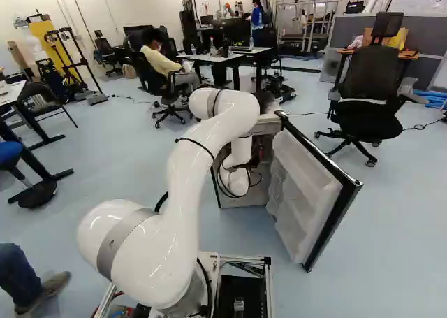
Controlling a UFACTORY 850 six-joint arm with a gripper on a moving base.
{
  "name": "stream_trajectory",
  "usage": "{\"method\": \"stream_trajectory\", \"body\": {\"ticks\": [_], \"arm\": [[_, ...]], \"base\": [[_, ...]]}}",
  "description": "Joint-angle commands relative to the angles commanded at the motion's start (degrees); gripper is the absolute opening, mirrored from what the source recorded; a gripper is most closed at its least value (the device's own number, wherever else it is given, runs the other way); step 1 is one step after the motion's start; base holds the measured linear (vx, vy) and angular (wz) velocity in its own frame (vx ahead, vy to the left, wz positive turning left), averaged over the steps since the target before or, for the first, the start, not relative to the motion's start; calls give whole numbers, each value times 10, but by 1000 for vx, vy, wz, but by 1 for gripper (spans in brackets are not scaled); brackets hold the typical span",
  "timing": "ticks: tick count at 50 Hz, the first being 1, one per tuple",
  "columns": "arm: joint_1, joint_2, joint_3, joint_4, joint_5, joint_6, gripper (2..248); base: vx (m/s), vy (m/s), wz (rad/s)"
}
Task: Grab a drink from the fridge
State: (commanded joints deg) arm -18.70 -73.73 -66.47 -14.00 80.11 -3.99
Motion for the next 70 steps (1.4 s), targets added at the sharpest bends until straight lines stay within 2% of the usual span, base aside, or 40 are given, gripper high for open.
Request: {"method": "stream_trajectory", "body": {"ticks": [2,24,70], "arm": [[0,0,0,0,0,0,181],[1,-4,-9,0,0,0,183],[1,-38,-75,0,-29,0,183]], "base": [[0,0,0],[0,0,0],[0,0,0]]}}
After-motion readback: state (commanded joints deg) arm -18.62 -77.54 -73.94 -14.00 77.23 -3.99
